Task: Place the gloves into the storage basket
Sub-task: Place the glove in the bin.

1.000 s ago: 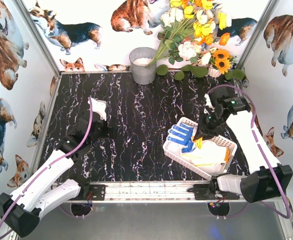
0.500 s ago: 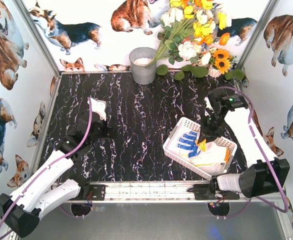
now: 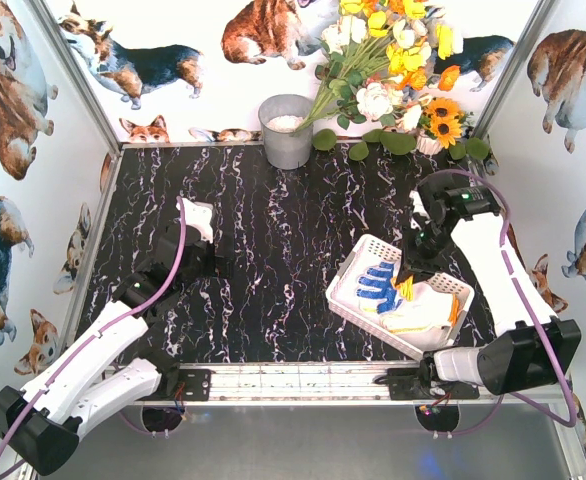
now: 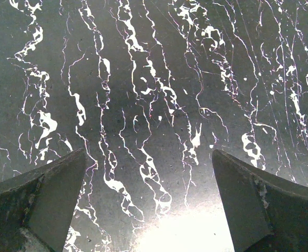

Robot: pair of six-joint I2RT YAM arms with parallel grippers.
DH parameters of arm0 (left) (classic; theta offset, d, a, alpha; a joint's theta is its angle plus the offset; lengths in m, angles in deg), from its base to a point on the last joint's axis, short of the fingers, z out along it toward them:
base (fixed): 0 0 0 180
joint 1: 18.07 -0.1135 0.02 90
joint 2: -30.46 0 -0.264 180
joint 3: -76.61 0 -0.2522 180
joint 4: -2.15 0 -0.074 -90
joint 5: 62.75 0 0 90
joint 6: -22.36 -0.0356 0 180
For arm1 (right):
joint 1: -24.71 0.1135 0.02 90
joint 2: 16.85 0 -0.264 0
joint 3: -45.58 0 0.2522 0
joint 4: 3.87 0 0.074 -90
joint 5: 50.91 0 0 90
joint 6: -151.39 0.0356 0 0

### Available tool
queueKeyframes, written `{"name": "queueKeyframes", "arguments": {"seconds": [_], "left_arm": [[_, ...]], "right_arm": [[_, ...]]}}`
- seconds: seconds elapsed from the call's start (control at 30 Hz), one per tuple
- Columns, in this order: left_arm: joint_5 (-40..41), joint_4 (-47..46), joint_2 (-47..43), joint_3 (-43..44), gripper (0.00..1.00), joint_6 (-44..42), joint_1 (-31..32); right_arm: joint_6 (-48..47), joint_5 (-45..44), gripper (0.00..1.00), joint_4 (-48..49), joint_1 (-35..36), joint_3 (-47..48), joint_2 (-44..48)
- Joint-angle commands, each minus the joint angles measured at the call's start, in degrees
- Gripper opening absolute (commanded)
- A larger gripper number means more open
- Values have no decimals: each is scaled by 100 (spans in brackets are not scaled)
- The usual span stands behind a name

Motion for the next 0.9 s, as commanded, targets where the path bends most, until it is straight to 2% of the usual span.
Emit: {"name": "queueKeyframes", "arguments": {"seconds": [0.0, 0.4, 0.87], "left_arm": [[-35, -115, -36, -33, 100, 11, -62], [-52, -119, -26, -29, 100, 11, -62], [-62, -124, -22, -42, 100, 14, -62]], "right_arm": [[-69, 199, 0, -135, -53, 400, 113], [-161, -28, 0, -334, -123, 550, 149], [-105, -102, 0, 230, -258, -181, 24]]}}
